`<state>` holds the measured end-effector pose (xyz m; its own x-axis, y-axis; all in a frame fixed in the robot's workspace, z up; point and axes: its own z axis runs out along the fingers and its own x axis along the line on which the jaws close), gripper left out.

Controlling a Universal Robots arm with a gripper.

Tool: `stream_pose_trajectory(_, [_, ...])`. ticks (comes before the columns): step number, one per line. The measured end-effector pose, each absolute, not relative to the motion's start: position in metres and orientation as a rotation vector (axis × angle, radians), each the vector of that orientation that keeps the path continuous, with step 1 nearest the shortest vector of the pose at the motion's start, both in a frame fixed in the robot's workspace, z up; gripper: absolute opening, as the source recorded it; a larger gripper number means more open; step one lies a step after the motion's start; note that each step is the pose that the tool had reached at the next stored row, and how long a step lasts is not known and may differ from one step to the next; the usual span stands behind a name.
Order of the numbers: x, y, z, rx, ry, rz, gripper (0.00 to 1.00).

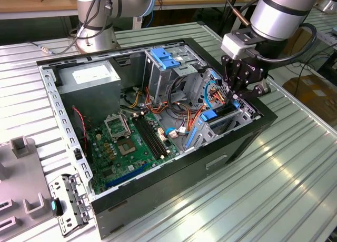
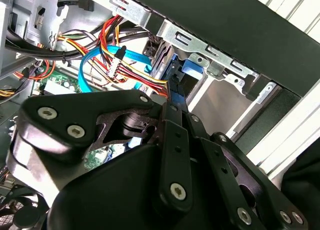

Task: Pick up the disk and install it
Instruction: 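Insert the second disk wire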

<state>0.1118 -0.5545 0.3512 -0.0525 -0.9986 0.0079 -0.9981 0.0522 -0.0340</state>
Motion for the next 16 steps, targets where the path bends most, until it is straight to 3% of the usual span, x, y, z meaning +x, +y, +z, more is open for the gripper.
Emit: stream_pose_trajectory(16, [0.1019, -0.5545, 0.3512, -2.15, 2.266, -0.047, 0.11])
